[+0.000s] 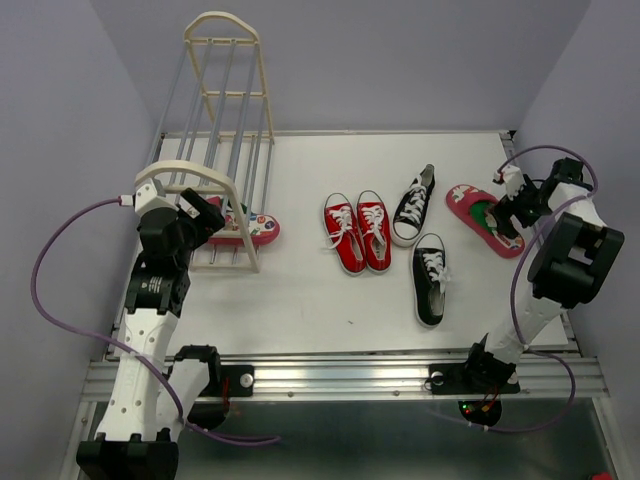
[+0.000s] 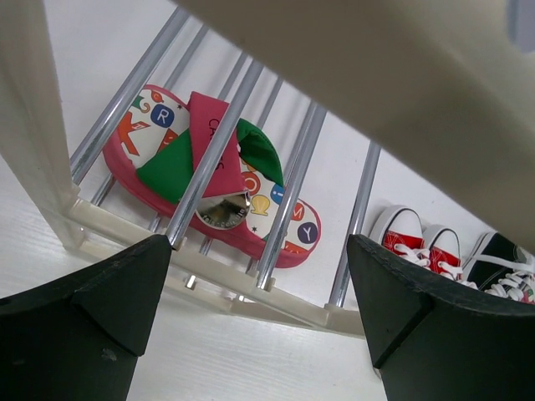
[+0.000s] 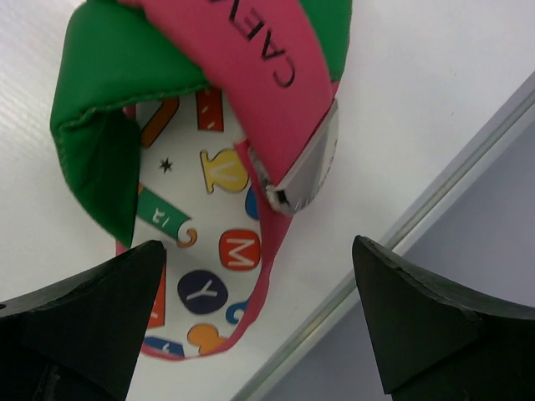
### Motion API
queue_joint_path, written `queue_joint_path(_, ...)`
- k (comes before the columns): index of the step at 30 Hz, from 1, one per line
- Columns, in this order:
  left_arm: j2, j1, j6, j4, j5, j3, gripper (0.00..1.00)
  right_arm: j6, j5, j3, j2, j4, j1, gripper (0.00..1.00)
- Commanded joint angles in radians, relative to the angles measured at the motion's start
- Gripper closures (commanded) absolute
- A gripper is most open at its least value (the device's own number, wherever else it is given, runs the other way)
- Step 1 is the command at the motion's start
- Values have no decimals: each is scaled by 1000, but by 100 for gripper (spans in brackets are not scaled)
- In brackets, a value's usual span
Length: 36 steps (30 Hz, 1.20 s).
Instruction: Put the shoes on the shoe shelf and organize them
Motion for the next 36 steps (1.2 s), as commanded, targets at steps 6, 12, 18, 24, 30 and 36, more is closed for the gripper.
queue_joint_path(6,19,2,-6,45,-8,1,1,228,-148,22,47,263,0,18)
queue_joint_path(12,-10,2,-10,32,-25,6,1,263,-166,68,96,246,0,85)
queue_joint_path(18,-53,2,-13,8,-26,8,1,222,-224,37,15,215,0,99)
queue_joint_path(24,-116,2,-9,3,-2,-14,1,448,-203,129,-108,306,16,99)
queue_joint_path(30,-153,2,-9,8,40,-35,1,591,-187,103,-318,413,100,99)
queue_joint_path(36,-176,2,11,-15,60,-11,1,668,-171,106,-361,421,281,99)
